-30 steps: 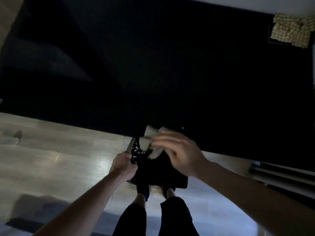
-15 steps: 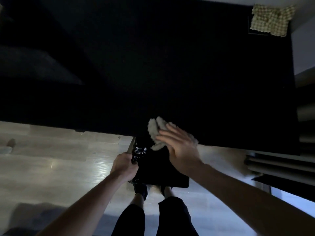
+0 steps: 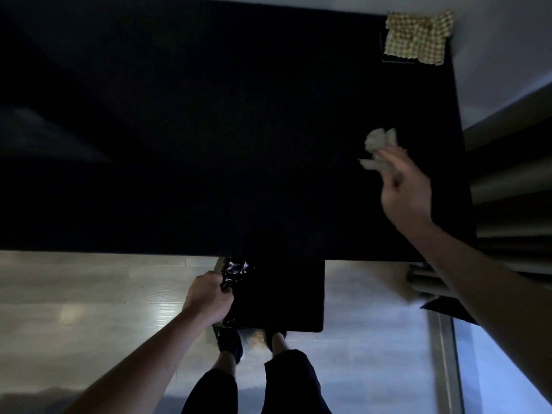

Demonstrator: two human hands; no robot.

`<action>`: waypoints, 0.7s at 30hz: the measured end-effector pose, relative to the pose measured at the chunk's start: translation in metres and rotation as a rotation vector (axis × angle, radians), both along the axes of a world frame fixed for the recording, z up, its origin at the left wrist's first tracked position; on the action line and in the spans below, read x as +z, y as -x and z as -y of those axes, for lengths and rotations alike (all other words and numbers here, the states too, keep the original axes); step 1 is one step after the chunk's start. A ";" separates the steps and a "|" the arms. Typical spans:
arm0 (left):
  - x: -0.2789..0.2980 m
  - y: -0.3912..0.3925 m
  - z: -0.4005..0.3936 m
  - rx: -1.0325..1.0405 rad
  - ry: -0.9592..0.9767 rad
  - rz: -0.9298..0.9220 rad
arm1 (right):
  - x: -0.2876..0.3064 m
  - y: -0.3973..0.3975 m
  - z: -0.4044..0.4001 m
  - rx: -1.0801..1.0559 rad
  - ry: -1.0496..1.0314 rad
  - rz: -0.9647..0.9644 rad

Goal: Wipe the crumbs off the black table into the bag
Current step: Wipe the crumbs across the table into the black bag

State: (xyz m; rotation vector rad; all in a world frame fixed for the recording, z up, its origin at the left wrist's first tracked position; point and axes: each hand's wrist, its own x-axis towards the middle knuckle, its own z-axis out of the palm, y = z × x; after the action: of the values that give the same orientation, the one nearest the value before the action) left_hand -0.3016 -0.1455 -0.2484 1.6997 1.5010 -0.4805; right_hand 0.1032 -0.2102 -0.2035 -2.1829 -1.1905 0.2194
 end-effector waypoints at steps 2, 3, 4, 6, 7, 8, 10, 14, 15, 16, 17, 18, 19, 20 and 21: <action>0.000 -0.008 0.001 -0.006 -0.005 0.007 | -0.006 -0.037 0.000 -0.106 0.039 0.061; 0.000 -0.012 0.002 -0.015 -0.015 0.007 | -0.010 -0.054 0.001 -0.158 0.084 0.072; 0.001 -0.016 0.002 -0.024 -0.026 0.006 | -0.013 -0.068 0.002 -0.199 0.147 0.070; 0.001 -0.021 0.002 -0.038 -0.035 0.006 | -0.019 -0.083 0.003 -0.267 0.270 0.077; 0.000 -0.023 0.002 -0.039 -0.032 0.003 | -0.023 -0.086 0.002 -0.286 0.316 0.094; 0.000 -0.024 0.002 -0.037 -0.028 -0.001 | -0.025 -0.087 -0.003 -0.300 0.347 0.110; 0.000 -0.026 0.001 -0.041 -0.026 -0.013 | -0.028 -0.086 -0.017 -0.333 0.349 0.139; 0.002 -0.030 -0.001 -0.046 -0.052 -0.036 | -0.029 -0.092 -0.064 -0.320 0.330 0.124; 0.002 -0.031 -0.002 -0.046 -0.054 -0.039 | -0.029 -0.093 -0.079 -0.293 0.341 0.108; 0.002 -0.030 -0.002 -0.041 -0.053 -0.044 | -0.028 -0.093 -0.095 -0.260 0.343 0.097; 0.002 -0.030 -0.003 -0.035 -0.050 -0.050 | -0.027 -0.091 -0.110 -0.217 0.340 0.100; 0.002 -0.030 -0.003 -0.028 -0.048 -0.055 | -0.026 -0.087 -0.125 -0.164 0.335 0.112; 0.002 -0.030 -0.003 -0.021 -0.046 -0.060 | -0.025 -0.080 -0.139 -0.104 0.332 0.124; 0.002 -0.029 -0.003 -0.013 -0.045 -0.067 | -0.023 -0.071 -0.153 -0.046 0.331 0.127; 0.003 -0.029 -0.002 -0.002 -0.046 -0.072 | -0.021 -0.060 -0.166 0.007 0.329 0.123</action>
State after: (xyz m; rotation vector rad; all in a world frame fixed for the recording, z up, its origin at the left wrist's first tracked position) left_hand -0.2722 -0.1431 -0.2458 1.7357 1.5731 -0.5161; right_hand 0.1635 -0.0440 -0.2249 -2.5073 -1.3059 0.3062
